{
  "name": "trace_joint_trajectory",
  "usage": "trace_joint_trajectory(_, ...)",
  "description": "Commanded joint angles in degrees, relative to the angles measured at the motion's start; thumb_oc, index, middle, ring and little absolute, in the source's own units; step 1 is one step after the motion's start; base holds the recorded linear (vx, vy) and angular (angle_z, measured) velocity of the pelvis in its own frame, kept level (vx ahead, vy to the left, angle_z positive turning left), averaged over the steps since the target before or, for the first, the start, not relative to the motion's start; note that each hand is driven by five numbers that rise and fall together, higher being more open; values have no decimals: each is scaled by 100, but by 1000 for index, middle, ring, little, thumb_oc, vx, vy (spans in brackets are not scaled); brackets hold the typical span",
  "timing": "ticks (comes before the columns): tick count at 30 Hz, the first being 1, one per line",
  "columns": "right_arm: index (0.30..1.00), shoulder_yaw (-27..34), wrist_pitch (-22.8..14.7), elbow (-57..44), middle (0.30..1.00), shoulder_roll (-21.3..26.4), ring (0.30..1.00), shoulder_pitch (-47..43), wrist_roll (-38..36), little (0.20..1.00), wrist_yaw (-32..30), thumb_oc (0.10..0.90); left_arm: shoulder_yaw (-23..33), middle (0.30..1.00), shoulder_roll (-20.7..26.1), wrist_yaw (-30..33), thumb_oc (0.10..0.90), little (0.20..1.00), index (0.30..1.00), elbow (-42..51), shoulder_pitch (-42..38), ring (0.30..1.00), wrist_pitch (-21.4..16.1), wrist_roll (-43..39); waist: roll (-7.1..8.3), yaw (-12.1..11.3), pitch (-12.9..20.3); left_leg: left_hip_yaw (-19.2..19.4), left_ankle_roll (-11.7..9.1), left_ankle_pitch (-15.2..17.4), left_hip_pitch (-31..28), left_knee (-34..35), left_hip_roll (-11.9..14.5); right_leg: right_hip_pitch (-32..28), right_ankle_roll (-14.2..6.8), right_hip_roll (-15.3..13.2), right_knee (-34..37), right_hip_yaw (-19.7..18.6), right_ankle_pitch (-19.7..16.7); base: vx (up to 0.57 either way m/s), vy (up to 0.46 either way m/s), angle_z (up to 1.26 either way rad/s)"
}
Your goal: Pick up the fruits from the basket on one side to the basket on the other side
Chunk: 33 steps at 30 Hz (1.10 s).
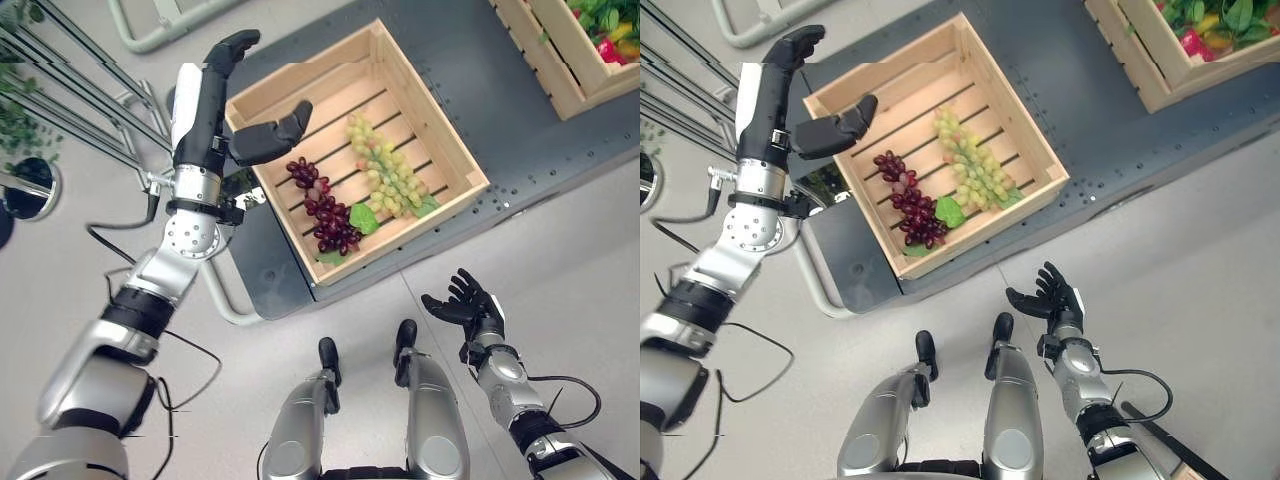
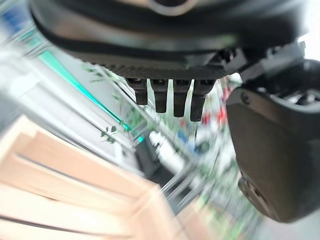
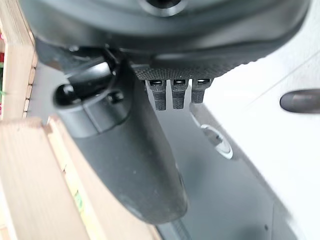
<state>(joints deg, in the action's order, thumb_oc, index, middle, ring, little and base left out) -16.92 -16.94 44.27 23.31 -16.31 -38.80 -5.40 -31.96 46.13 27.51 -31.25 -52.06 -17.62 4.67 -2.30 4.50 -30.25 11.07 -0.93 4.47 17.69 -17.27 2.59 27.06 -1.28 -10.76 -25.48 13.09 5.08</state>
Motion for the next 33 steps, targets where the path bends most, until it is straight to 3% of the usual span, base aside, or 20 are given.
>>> trace_joint_trajectory(1, 900, -69, -481, -619, 900, 262, 900, 28, -206, 900, 206, 800, -340, 900, 637, 655, 800, 900, 900, 66, -1088, 900, 341, 1274, 149, 147, 45, 213, -5, 491, 667, -928, 229, 83, 13, 154, -319, -192, 410, 0, 0, 0)
trace_joint_trajectory(3, 900, -91, -468, -606, 900, 299, 900, -10, -224, 900, 209, 800, -669, 900, 734, 742, 800, 900, 900, -65, -1369, 900, 439, 1605, 169, 168, 45, 227, -3, 493, 821, -1001, 270, 224, 4, 167, -366, -210, 394, -1, 9, 2)
trace_joint_trajectory(5, 900, -124, -365, -454, 900, 390, 900, -209, -238, 900, 205, 800, -1450, 900, 858, 554, 800, 900, 900, -369, -1972, 900, 807, 2332, 186, 230, 45, 285, 3, 499, 1079, -1109, 354, 475, -20, 207, -423, -255, 365, 0, 44, -7)
trace_joint_trajectory(7, 900, -137, -319, -392, 900, 426, 900, -319, -264, 900, 192, 800, -1755, 900, 876, 351, 800, 900, 900, -475, -2202, 900, 970, 2783, 192, 245, 45, 300, -4, 499, 1189, -1153, 386, 570, -34, 215, -431, -266, 347, -3, 20, -3)
trace_joint_trajectory(13, 900, -118, -200, -71, 900, 562, 900, -757, -335, 900, 321, 800, -2883, 900, 1037, -1085, 800, 900, 900, -616, -2811, 900, 1433, 4281, 180, 294, 45, 381, -3, 401, 1527, -1230, 456, 888, -69, 234, -347, -315, 161, -32, 30, -3)
trace_joint_trajectory(16, 900, -184, -156, 6, 900, 588, 900, -895, -383, 900, 387, 800, -3134, 900, 1065, -1639, 800, 900, 900, -680, -2941, 900, 1679, 4832, 169, 306, 45, 417, -20, 395, 1612, -1253, 482, 969, -99, 222, -314, -331, 120, -21, 44, -7)
trace_joint_trajectory(26, 900, -283, -212, 21, 900, 512, 900, -1003, -417, 900, 409, 800, -3153, 900, 1068, -2109, 800, 900, 900, -872, -3200, 900, 2185, 5592, 200, 242, 45, 388, -64, 339, 1805, -1235, 497, 1111, -151, 202, -232, -251, 45, -13, -5, 2)
trace_joint_trajectory(33, 900, -263, -261, 16, 900, 463, 900, -955, -408, 900, 304, 800, -3107, 900, 1087, -1926, 800, 900, 900, -946, -3318, 900, 2049, 5642, 233, 213, 45, 356, -68, 293, 1857, -1138, 470, 1156, -185, 238, -121, -219, -21, -11, -9, 3)
